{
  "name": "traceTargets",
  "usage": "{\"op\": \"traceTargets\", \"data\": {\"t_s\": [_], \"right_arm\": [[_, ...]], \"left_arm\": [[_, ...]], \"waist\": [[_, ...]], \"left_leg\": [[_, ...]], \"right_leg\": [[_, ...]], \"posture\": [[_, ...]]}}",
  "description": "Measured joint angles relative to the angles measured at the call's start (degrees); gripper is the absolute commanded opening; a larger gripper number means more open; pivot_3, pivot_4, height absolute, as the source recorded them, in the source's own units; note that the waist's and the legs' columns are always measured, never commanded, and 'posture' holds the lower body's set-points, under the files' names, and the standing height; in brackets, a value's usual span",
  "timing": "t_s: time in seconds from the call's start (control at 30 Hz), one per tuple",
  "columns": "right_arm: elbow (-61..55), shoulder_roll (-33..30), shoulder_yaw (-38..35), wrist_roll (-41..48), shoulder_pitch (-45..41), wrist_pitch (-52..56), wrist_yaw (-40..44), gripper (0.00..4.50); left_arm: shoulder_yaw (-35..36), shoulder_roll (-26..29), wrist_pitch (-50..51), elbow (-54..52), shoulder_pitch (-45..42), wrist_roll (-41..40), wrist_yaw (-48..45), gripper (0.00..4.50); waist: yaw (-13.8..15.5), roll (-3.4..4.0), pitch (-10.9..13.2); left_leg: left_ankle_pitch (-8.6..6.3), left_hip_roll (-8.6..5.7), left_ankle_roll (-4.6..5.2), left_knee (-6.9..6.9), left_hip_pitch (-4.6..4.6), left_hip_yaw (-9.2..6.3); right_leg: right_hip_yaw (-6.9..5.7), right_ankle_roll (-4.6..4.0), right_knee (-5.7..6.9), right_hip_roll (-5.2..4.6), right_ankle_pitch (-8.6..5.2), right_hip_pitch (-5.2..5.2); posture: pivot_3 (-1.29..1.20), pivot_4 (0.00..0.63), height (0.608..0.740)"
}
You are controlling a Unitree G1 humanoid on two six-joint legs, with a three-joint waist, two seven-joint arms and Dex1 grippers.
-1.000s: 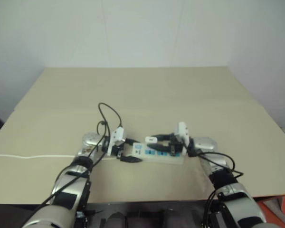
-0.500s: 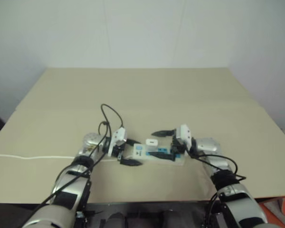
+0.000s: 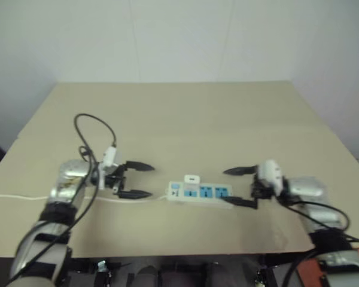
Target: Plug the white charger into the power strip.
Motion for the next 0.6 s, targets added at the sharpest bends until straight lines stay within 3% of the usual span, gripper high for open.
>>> {"op": "traceTargets", "data": {"t_s": [0.23, 0.6], "right_arm": [[-8.4, -14.2, -6.4, 3.8, 7.2, 11.0, 3.3, 4.50], [-17.3, -16.4, -8.9, 3.6, 13.3, 17.2, -1.2, 4.50]], "left_arm": [[0.1, 4.1, -2.5, 0.6, 3.7, 0.3, 0.0, 4.46], [0.1, 2.3, -3.0, 1.5, 3.7, 0.5, 0.0, 4.46]], "waist": [[0.1, -0.02, 0.0], [0.1, -0.06, 0.0]], "left_leg": [[-0.01, 0.03, 0.01, -0.02, 0.03, 0.08], [-0.01, 0.03, 0.02, -0.01, -0.02, 0.09]], "right_leg": [[-0.02, -0.02, -0.07, 0.01, -0.02, 0.06], [-0.01, -0.01, -0.10, 0.01, -0.02, 0.04]], "posture": [[0.00, 0.150, 0.740], [0.00, 0.150, 0.740]]}}
